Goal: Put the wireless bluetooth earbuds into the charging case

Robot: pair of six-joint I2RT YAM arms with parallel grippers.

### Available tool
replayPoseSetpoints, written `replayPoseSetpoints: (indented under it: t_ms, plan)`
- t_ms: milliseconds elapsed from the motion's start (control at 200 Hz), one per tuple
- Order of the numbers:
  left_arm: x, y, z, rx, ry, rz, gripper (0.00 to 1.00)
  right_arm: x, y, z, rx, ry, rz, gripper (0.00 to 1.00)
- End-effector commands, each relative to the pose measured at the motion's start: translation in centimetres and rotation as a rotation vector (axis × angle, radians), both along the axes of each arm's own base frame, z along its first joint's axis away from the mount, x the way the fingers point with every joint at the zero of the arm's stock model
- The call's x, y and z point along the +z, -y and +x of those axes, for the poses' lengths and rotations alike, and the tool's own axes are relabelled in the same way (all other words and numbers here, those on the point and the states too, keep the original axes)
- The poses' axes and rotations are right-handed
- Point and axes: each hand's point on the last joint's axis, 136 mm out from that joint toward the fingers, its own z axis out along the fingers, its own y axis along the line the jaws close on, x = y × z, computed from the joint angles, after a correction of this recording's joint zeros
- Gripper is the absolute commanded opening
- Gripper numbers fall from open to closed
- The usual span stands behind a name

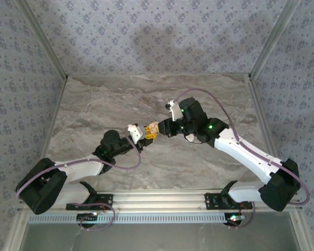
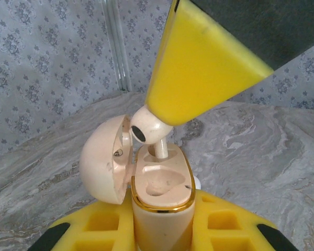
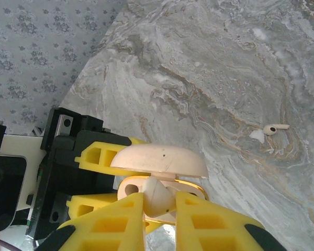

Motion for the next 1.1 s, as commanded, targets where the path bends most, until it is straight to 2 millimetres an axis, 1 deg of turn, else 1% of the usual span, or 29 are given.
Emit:
replayPoseSetpoints:
  t_ms: [0,100,165,355,555,665,670,680,710,784,969,1094]
  plan:
    - [4.2,0.2,0.0,-0.012,0.087,-0.091,0.18,-0.3,0.7,-0.4,0.002,0.009,-0.055,0.20]
    - [4.2,0.3,-0.1,-0.016,0.086,-0.086,0.18,0.5,0.8,-0.1,-0.009,0.034,-0.050,0.20]
    - [4.1,0.4,-0.1,-0.019,0.085,-0.083,0.18,0.7,0.8,0.0,-0.012,0.036,-0.047,0.20]
    - [4.2,0.4,-0.1,-0.023,0.091,-0.080,0.18,0.3,0.7,0.0,-0.017,0.025,-0.072,0.20]
    - [4.0,0.5,-0.2,-0.029,0.092,-0.066,0.18,1.3,0.7,0.4,-0.040,0.070,-0.096,0.20]
    - [3.9,0.5,-0.3,-0.030,0.092,-0.063,0.18,0.9,0.9,0.3,-0.039,0.083,-0.128,0.20]
    - [3.9,0.5,-0.2,-0.029,0.091,-0.062,0.18,1.6,0.8,0.4,-0.040,0.095,-0.117,0.20]
    - [3.9,0.5,-0.2,-0.029,0.091,-0.062,0.17,2.1,0.7,0.5,-0.040,0.103,-0.112,0.20]
    - [3.9,0.5,-0.2,-0.030,0.091,-0.060,0.18,2.3,0.6,0.6,-0.040,0.111,-0.113,0.20]
    - [3.9,0.5,-0.3,-0.032,0.093,-0.060,0.18,2.3,0.5,0.6,-0.031,0.111,-0.124,0.20]
    - [4.0,0.5,-0.5,-0.044,0.095,-0.061,0.18,1.4,0.2,0.3,0.007,0.095,-0.162,0.19]
    - [4.0,0.4,-0.6,-0.042,0.094,-0.059,0.18,1.4,0.3,0.0,0.025,0.097,-0.187,0.19]
